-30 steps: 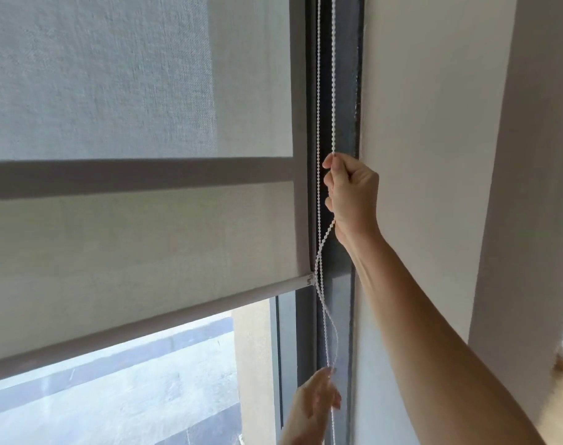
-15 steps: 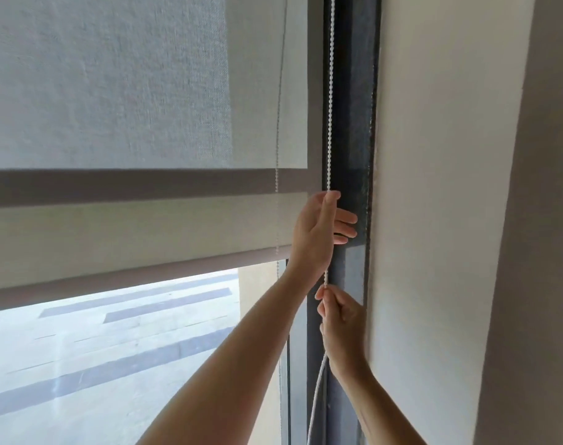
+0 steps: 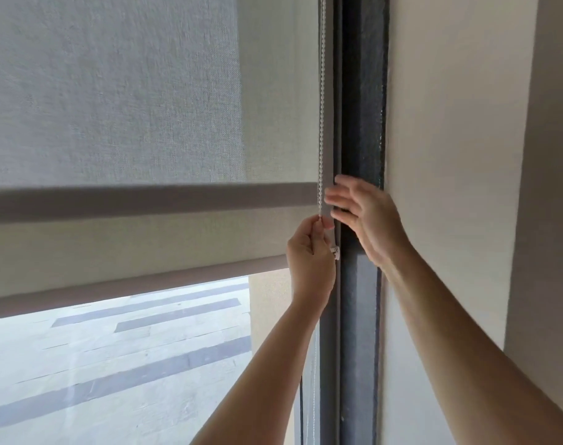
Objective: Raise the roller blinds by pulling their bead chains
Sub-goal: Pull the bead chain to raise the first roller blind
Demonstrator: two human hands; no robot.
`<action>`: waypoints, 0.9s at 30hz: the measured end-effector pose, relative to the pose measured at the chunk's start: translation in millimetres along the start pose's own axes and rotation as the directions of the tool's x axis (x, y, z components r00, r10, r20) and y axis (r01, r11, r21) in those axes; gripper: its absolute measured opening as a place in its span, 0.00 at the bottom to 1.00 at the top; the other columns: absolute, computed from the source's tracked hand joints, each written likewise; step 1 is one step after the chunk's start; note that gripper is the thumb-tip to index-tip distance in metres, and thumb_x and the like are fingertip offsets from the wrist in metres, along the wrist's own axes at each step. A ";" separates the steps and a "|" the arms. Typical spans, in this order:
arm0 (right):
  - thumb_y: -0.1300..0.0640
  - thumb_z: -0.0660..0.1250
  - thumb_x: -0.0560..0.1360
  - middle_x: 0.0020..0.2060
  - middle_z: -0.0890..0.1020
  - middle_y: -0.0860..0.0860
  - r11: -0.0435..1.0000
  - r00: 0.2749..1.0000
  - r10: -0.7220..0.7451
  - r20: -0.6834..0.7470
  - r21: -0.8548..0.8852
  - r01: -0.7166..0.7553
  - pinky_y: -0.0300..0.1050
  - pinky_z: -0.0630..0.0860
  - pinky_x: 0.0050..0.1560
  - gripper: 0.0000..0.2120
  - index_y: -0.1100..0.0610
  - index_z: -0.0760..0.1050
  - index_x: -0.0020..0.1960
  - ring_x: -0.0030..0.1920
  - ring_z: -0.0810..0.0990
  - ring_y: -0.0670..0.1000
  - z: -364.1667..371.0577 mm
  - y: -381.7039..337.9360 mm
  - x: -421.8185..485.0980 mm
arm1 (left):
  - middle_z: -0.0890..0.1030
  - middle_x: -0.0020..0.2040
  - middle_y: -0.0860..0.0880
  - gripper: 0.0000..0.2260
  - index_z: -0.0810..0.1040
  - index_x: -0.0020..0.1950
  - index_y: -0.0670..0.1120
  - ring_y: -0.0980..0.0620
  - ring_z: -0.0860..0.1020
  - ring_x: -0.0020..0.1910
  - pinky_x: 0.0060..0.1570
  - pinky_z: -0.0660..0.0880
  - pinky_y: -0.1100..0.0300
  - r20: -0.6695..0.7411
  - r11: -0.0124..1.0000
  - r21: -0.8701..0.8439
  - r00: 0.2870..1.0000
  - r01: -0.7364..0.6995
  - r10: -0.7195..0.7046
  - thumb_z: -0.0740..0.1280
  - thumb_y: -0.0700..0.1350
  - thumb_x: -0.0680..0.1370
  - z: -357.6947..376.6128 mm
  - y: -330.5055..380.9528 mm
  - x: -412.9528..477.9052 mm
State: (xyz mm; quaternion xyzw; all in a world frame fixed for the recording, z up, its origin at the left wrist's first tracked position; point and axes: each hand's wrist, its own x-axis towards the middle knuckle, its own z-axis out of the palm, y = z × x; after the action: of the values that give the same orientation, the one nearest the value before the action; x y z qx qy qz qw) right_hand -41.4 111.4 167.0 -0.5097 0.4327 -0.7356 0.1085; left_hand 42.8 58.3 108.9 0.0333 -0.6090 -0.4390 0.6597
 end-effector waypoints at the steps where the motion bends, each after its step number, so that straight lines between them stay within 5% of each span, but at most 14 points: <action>1: 0.57 0.53 0.81 0.50 0.84 0.53 0.994 0.999 -0.032 0.019 0.103 0.030 0.47 0.79 0.53 0.13 0.53 0.76 0.55 0.52 0.84 0.51 6.3 -19.8 12.1 | 0.69 0.25 0.58 0.14 0.75 0.39 0.51 0.61 0.66 0.26 0.28 0.64 0.69 0.001 1.000 0.001 1.000 0.009 -0.009 0.55 0.39 0.79 0.8 0.3 0.3; 3: 0.58 0.55 0.81 0.42 0.84 0.52 0.975 0.997 -0.063 0.042 0.217 0.053 0.42 0.79 0.43 0.12 0.56 0.76 0.55 0.43 0.84 0.50 22.6 -46.4 25.7 | 0.68 0.26 0.57 0.14 0.75 0.39 0.49 0.61 0.66 0.26 0.28 0.64 0.71 0.004 1.000 -0.004 1.000 0.013 -0.013 0.55 0.37 0.79 2.5 3.4 -0.6; 6: 0.60 0.56 0.81 0.25 0.72 0.48 0.954 0.996 -0.087 -0.005 0.289 0.084 0.37 0.61 0.27 0.11 0.59 0.77 0.51 0.25 0.66 0.44 42.9 -48.9 20.4 | 0.70 0.25 0.58 0.14 0.73 0.36 0.51 0.61 0.67 0.26 0.29 0.63 0.70 0.038 1.000 0.006 0.999 -0.008 0.008 0.55 0.39 0.78 6.8 8.2 -9.1; 8: 0.61 0.56 0.82 0.23 0.65 0.46 0.926 0.989 -0.119 -0.087 0.350 0.142 0.37 0.54 0.23 0.12 0.57 0.77 0.45 0.22 0.58 0.43 44.9 -42.4 8.8 | 0.70 0.25 0.58 0.16 0.73 0.35 0.51 0.61 0.66 0.28 0.31 0.64 0.66 0.078 1.000 0.018 0.997 0.016 -0.018 0.55 0.36 0.78 12.3 8.6 -17.8; 14: 0.62 0.56 0.82 0.21 0.65 0.44 0.940 0.985 -0.063 -0.160 0.323 0.113 0.34 0.53 0.19 0.15 0.55 0.75 0.40 0.19 0.56 0.42 29.7 -13.4 -20.3 | 0.70 0.24 0.59 0.23 0.71 0.34 0.56 0.60 0.65 0.27 0.28 0.61 0.70 0.132 0.994 0.072 0.987 0.088 -0.097 0.55 0.28 0.75 7.8 -8.9 -55.1; 27: 0.61 0.60 0.80 0.23 0.64 0.49 0.985 0.960 0.079 -0.267 0.171 -0.034 0.38 0.54 0.23 0.14 0.54 0.79 0.40 0.23 0.56 0.46 3.6 69.7 -90.4 | 0.65 0.24 0.57 0.21 0.68 0.32 0.54 0.57 0.62 0.26 0.27 0.58 0.68 0.176 0.929 0.288 0.940 0.233 -0.291 0.54 0.30 0.76 -11.4 -65.7 -136.3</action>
State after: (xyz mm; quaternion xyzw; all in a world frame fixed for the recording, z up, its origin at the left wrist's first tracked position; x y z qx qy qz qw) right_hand -16.6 121.8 56.0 -0.3800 0.3958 -0.8287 0.1105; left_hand 34.3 97.0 -37.5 0.1541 -0.7197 -0.4399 0.5145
